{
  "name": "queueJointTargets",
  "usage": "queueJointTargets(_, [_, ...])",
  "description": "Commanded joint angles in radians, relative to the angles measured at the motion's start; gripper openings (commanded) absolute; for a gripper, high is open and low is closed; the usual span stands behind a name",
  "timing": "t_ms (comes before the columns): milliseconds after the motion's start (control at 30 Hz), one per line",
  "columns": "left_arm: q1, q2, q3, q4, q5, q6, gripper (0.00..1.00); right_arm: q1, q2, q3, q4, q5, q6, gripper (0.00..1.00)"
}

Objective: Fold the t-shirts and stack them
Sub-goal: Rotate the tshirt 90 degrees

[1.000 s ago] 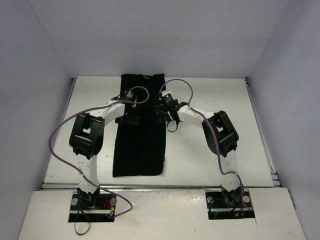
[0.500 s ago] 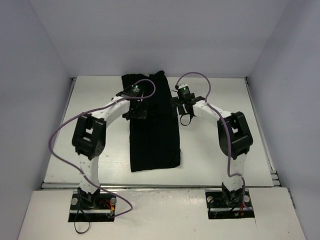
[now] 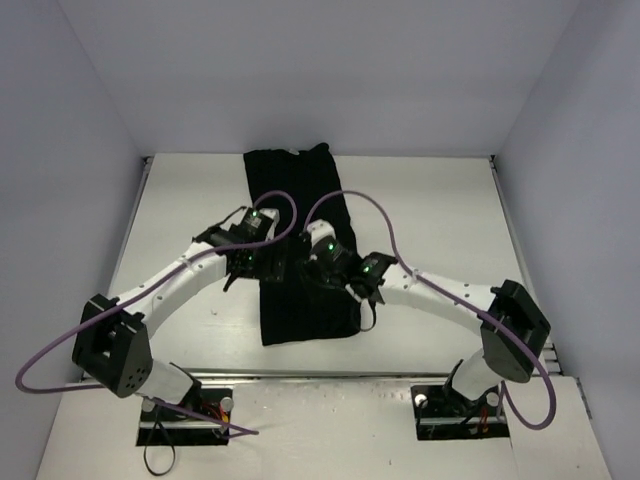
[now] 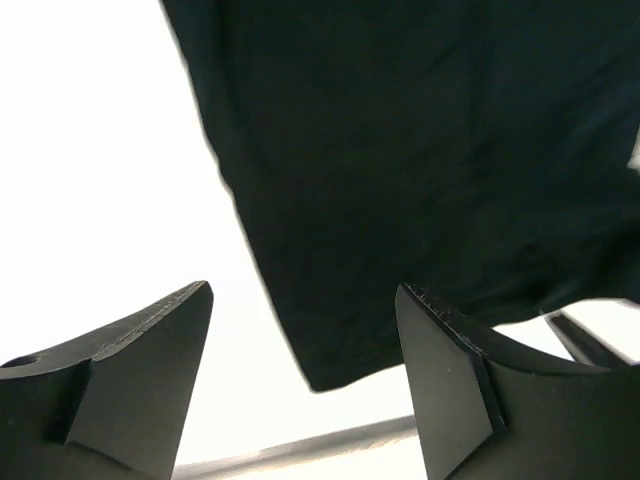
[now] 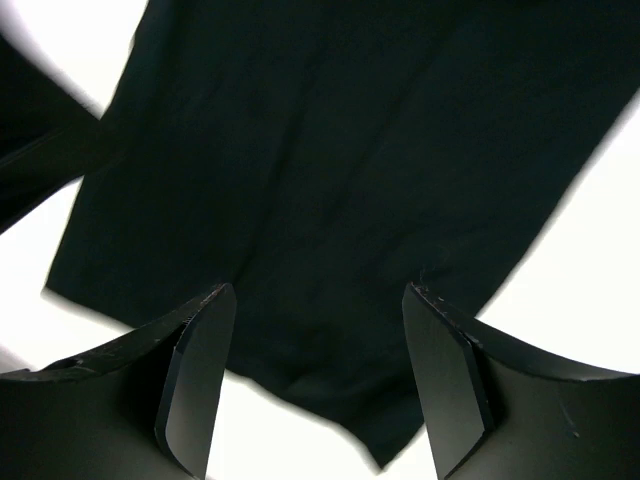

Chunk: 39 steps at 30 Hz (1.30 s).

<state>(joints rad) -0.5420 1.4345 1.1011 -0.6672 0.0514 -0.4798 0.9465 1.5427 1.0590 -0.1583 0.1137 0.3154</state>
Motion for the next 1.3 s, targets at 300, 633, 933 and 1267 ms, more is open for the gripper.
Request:
queueJointTargets(300, [0.171,-0.257,-0.078,-0.103,-0.035,0.019,0.70,0.103,0.040,-0.179,0.081,-0.064,0.222,0.69])
queueJointTargets(633, [0.201,-0.335,-0.073,-0.164,-0.022,0.059,0.70,0.164,0.082,-0.249,0.148,-0.163,0.272,0.70])
queueJointTargets(933, [0.200,-0.358,-0.126,-0.183,0.104,0.021,0.70,0.220,-0.096,-0.204,-0.004,-0.048,0.316,0.70])
queueJointTargets(1267, [0.170,-0.271,-0.191,-0.126,0.184,-0.028,0.70,0.064,-0.191,-0.116,-0.138,0.152,0.268,0.70])
